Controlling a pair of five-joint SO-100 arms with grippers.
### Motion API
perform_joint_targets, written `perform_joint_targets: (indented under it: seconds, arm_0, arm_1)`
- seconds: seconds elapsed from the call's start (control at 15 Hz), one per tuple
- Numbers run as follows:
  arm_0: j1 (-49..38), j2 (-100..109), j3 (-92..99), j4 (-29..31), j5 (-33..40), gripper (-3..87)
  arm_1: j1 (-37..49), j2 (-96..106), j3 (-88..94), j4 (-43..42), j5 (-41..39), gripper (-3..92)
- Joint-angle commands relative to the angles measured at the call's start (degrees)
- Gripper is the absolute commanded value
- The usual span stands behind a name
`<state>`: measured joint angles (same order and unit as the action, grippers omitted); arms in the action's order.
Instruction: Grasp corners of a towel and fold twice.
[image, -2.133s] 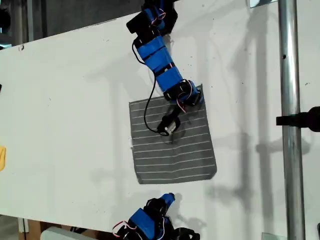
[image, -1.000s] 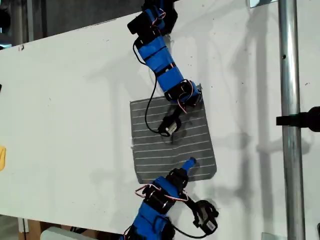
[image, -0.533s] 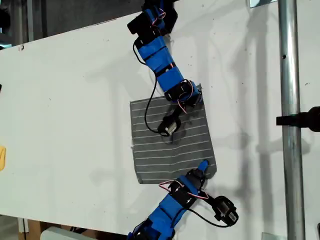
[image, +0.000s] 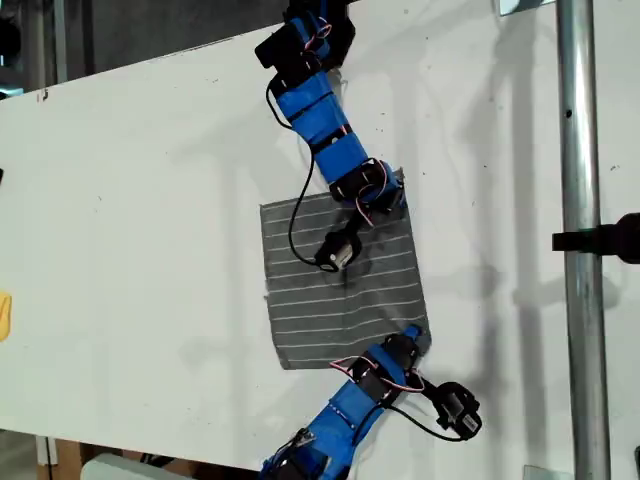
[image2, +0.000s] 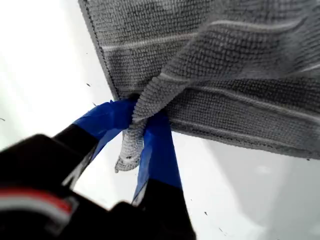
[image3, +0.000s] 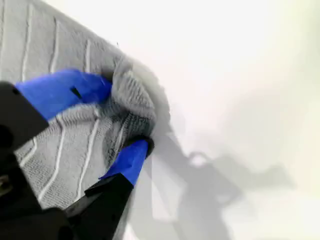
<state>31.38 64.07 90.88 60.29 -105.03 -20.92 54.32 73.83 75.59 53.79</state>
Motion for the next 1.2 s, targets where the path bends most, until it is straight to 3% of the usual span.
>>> perform_joint_targets:
  seconds: [0.0, 0.47, 0.8, 0.93, 1.13]
  arm_0:
    - [-0.4, 0.5, 1.1, -3.4, 0.9, -0.1]
    - [-1.2, 10.2, -0.7, -1.8, 8.5, -1.6]
    - [0.5, 24.2, -11.6, 16.9, 9.9, -1.6]
    - [1.1, 28.1, -11.0, 17.5, 9.1, -1.6]
    - [1.9, 28.3, -11.0, 12.2, 9.5, -1.6]
  arm_1:
    - [-0.4, -0.7, 0.4, 0.3, 0.9, -0.3]
    - [-1.2, 3.6, -0.4, 2.8, 2.2, -0.3]
    - [-4.9, 21.4, -5.4, 12.3, 3.4, -0.3]
    - [-6.4, 27.0, -6.5, 12.7, 3.6, -0.3]
    - [-8.5, 28.4, -9.3, 10.1, 3.4, -0.3]
